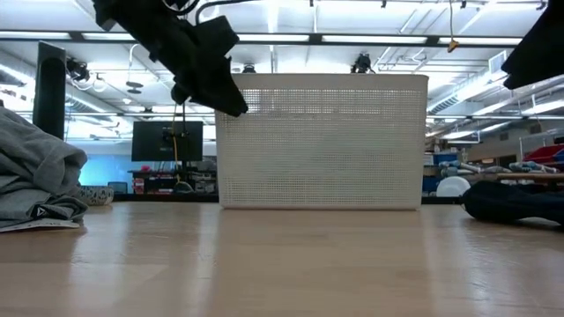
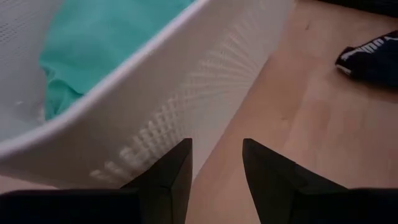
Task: Sort clothes
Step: Put the black boxer short into the white laundry bin
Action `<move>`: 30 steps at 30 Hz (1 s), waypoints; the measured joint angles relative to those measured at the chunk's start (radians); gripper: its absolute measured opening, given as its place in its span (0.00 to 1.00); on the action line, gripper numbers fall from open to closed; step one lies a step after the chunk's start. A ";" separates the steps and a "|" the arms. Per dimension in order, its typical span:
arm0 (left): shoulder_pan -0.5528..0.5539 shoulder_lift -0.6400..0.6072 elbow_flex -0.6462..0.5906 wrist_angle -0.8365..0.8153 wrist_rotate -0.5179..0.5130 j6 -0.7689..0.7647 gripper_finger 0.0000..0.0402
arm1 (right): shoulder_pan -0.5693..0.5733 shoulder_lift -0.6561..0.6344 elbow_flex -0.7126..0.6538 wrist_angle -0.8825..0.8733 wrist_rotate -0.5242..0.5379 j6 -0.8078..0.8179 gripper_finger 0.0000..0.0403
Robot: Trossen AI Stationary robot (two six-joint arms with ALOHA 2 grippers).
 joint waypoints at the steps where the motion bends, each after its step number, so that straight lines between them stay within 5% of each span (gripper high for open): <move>1: -0.012 0.000 0.000 0.001 -0.001 0.000 0.37 | 0.000 0.000 0.000 -0.001 -0.013 -0.006 0.41; 9: -0.171 -0.075 0.000 -0.009 -0.039 0.009 0.37 | 0.000 -0.005 0.000 0.000 -0.121 -0.003 0.41; 13: -0.261 -0.121 -0.030 0.006 -0.105 0.014 0.37 | -0.015 0.018 -0.007 0.023 -0.262 -0.056 0.41; 26: -0.353 -0.204 -0.330 0.461 -0.091 0.026 0.37 | -0.120 0.258 -0.108 0.173 -0.423 -0.010 0.41; 30: -0.353 -0.204 -0.406 0.597 -0.092 0.034 0.37 | -0.199 0.336 -0.121 0.216 -0.481 -0.071 0.28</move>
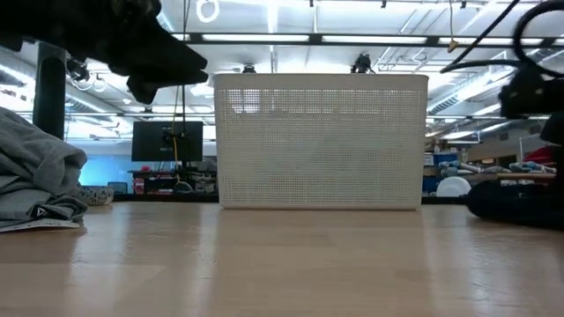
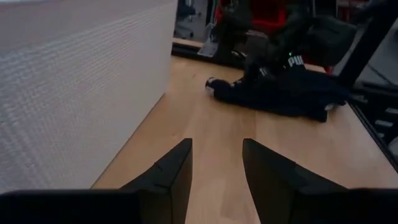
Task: Sort clothes
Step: Put the black boxer short into the white laundry bin
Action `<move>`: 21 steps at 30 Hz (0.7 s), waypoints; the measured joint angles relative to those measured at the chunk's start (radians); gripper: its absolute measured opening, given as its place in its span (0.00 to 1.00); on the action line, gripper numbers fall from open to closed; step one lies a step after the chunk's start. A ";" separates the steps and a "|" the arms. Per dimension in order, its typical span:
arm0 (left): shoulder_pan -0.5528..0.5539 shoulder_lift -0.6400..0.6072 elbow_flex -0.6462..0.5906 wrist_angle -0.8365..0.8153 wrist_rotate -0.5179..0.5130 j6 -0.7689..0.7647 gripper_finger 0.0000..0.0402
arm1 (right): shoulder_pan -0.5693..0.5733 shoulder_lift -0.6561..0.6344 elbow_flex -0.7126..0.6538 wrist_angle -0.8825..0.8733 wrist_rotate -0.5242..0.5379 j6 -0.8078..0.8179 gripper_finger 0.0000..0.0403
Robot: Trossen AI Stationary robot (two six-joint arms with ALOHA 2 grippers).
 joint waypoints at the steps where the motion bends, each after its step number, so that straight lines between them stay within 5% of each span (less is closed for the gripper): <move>1: 0.000 0.000 -0.015 0.029 -0.004 0.000 0.37 | -0.017 0.013 -0.002 0.010 -0.009 -0.025 0.20; 4: 0.000 0.000 -0.055 0.099 -0.007 0.000 0.37 | -0.044 0.024 0.030 -0.010 0.016 -0.071 0.05; 12: 0.000 0.001 -0.092 0.089 0.016 -0.027 0.37 | -0.080 -0.149 0.349 -0.490 0.077 -0.103 0.01; 21: 0.003 0.001 -0.109 0.104 0.016 -0.026 0.37 | -0.144 -0.181 0.836 -0.619 0.344 -0.467 0.01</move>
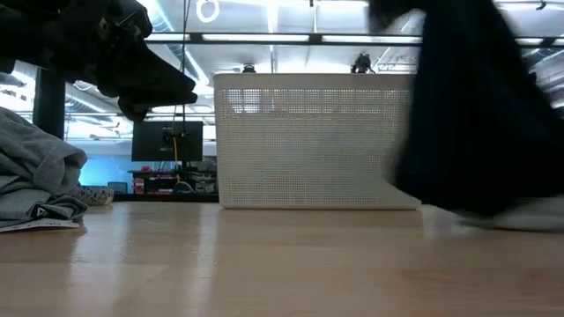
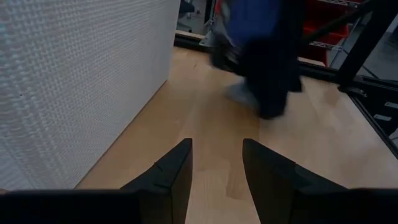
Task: Sort clothes
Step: Put the black boxer short into the white laundry bin
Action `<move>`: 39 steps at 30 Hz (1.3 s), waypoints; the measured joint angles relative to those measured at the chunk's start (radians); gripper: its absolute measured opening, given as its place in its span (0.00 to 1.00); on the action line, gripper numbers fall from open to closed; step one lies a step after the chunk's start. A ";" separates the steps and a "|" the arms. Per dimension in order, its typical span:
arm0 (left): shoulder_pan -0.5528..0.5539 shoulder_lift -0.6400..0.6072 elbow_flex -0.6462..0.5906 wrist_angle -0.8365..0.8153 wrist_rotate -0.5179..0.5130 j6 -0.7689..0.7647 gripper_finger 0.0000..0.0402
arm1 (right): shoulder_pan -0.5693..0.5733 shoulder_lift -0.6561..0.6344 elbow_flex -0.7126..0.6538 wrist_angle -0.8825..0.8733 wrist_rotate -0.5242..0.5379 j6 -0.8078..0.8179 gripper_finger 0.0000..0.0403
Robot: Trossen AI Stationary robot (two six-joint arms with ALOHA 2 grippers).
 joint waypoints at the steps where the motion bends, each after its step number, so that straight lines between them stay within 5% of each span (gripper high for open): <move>1: 0.000 0.000 0.000 -0.001 0.000 0.000 0.37 | -0.018 0.010 0.055 0.015 0.023 -0.068 0.00; 9: 0.000 0.000 0.000 -0.001 0.000 0.018 0.37 | -0.251 0.084 0.391 0.361 0.063 -0.781 0.00; 13: 0.000 0.000 0.000 -0.006 0.000 0.022 0.37 | -0.396 0.094 0.460 0.650 -0.029 -1.078 0.00; 17: 0.000 0.000 0.000 -0.006 0.000 0.022 0.37 | -0.555 0.103 0.467 0.874 -0.146 -1.202 0.00; 22: 0.000 0.000 0.000 -0.011 -0.001 0.024 0.37 | -0.734 0.131 0.467 0.971 -0.315 -1.215 0.00; 26: 0.000 0.000 0.000 -0.012 -0.001 0.026 0.37 | -0.834 0.171 0.466 0.940 -0.340 -1.146 0.01; 32: 0.000 0.000 0.000 -0.012 -0.001 0.031 0.37 | -0.902 0.261 0.467 0.679 -0.421 -0.933 0.07; 39: 0.000 0.000 0.000 -0.011 -0.001 0.030 0.37 | -0.936 0.456 0.466 0.398 -0.644 -0.790 0.21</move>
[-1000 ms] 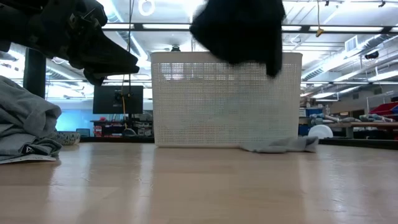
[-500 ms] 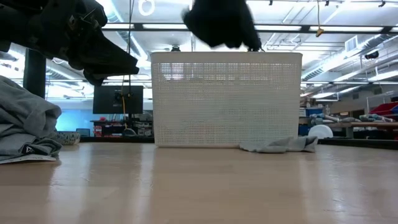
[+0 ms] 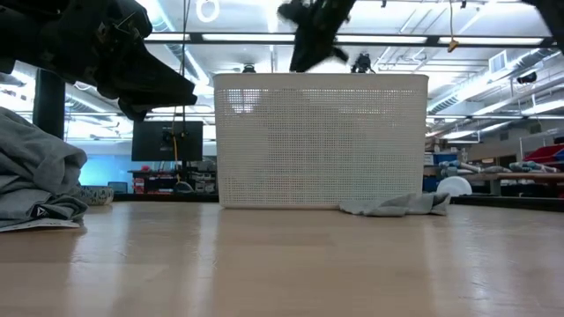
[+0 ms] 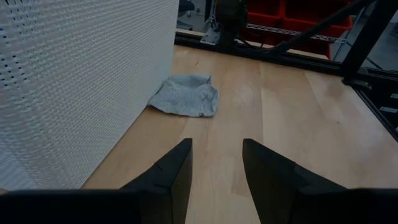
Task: Sort clothes
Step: Put the black boxer short into the white laundry bin, then put the gray sock into the white laundry bin
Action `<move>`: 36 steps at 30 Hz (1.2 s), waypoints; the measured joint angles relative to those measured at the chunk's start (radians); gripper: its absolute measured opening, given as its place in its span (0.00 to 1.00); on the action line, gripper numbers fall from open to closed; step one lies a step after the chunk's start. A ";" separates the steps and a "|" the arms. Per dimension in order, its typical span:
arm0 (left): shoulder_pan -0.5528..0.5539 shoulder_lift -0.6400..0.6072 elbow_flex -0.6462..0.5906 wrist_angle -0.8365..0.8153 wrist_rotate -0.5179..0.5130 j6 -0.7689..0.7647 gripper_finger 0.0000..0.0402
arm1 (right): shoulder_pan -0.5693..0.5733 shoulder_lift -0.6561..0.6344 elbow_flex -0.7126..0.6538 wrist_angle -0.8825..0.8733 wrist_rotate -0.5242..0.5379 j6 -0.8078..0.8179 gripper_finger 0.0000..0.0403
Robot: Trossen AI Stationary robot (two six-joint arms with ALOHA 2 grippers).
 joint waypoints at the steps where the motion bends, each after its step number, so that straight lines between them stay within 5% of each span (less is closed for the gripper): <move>1: 0.000 0.000 0.000 0.000 0.000 0.000 0.37 | -0.002 0.025 0.000 -0.018 -0.031 0.007 0.23; 7: 0.000 0.000 0.000 -0.016 0.001 -0.010 0.37 | -0.009 0.048 -0.001 -0.077 -0.107 -0.007 0.36; 14: 0.000 0.000 0.000 -0.043 -0.001 -0.030 0.37 | 0.054 -0.180 0.000 -0.206 -0.095 0.024 0.39; 22: 0.000 0.000 0.000 -0.033 -0.003 -0.031 0.37 | 0.481 -0.355 -0.023 -0.292 0.358 0.146 0.38; 29: 0.000 0.000 0.000 -0.019 0.011 -0.031 0.37 | 0.778 -0.396 -0.338 -0.336 0.619 0.494 0.37; 36: 0.000 0.000 0.000 -0.019 0.011 -0.031 0.37 | 0.881 -0.379 -0.790 -0.130 0.731 0.889 0.37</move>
